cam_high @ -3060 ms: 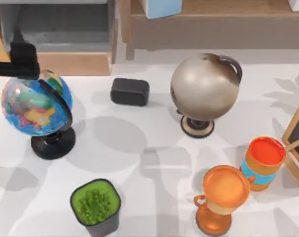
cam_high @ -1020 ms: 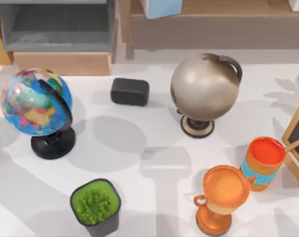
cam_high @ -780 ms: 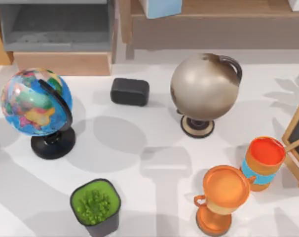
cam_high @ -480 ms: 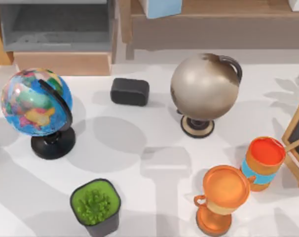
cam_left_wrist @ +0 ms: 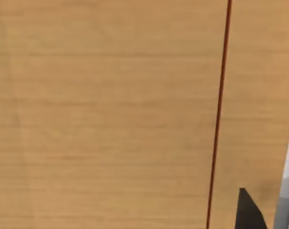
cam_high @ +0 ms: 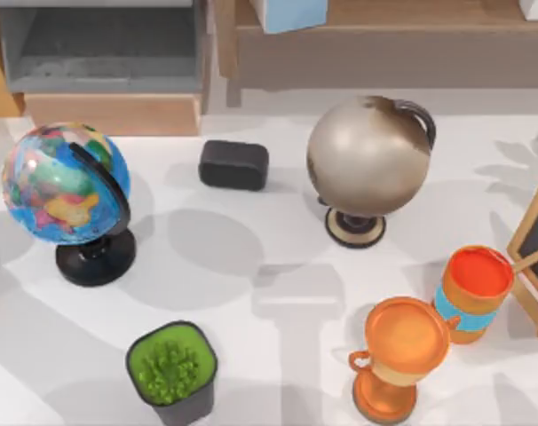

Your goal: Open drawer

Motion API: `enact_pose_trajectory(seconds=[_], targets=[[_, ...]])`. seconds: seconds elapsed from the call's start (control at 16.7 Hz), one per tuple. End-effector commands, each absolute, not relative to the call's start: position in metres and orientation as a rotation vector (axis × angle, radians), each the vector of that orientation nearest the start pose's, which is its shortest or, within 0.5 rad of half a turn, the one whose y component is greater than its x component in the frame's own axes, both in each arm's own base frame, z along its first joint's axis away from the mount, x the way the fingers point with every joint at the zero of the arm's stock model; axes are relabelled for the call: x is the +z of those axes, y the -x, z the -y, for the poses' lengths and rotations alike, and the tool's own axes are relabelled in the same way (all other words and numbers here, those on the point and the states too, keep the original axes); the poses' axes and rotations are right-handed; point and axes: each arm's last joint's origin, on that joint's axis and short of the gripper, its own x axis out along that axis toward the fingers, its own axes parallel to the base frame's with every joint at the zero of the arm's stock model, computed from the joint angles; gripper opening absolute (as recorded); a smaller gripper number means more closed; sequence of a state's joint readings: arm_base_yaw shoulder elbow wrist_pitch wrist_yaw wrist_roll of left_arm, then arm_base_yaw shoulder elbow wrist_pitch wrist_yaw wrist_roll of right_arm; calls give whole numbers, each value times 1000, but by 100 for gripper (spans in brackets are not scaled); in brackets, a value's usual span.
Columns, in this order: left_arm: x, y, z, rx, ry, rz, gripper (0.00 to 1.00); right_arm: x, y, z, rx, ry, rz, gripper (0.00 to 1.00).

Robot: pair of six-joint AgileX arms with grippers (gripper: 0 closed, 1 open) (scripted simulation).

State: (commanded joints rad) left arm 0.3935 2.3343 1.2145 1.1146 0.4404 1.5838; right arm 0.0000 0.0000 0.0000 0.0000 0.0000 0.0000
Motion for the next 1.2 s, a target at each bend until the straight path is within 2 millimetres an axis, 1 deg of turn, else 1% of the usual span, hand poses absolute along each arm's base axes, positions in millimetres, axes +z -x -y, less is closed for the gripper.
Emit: enact_pose_trajectory(seconds=[0.42, 0.48, 0.6, 0.78, 1.02, 1.08, 1.2], targets=[[95, -433, -171, -16, -1571, 16, 0, 160, -106, 1, 0, 0, 0, 100], [90, -432, -172, -27, -1558, -1, 0, 160, -106, 1, 0, 0, 0, 100], [91, -428, -173, -22, -1561, 3, 0, 160, -106, 1, 0, 0, 0, 100], [90, -408, -173, -29, -1556, 1, 0, 160, -106, 1, 0, 0, 0, 100], [89, -375, -173, -31, -1555, -4, 0, 160, -106, 1, 0, 0, 0, 100], [90, -370, -173, -28, -1557, -2, 0, 160, -106, 1, 0, 0, 0, 100], [90, -368, -173, -27, -1558, -1, 0, 160, -106, 1, 0, 0, 0, 100]])
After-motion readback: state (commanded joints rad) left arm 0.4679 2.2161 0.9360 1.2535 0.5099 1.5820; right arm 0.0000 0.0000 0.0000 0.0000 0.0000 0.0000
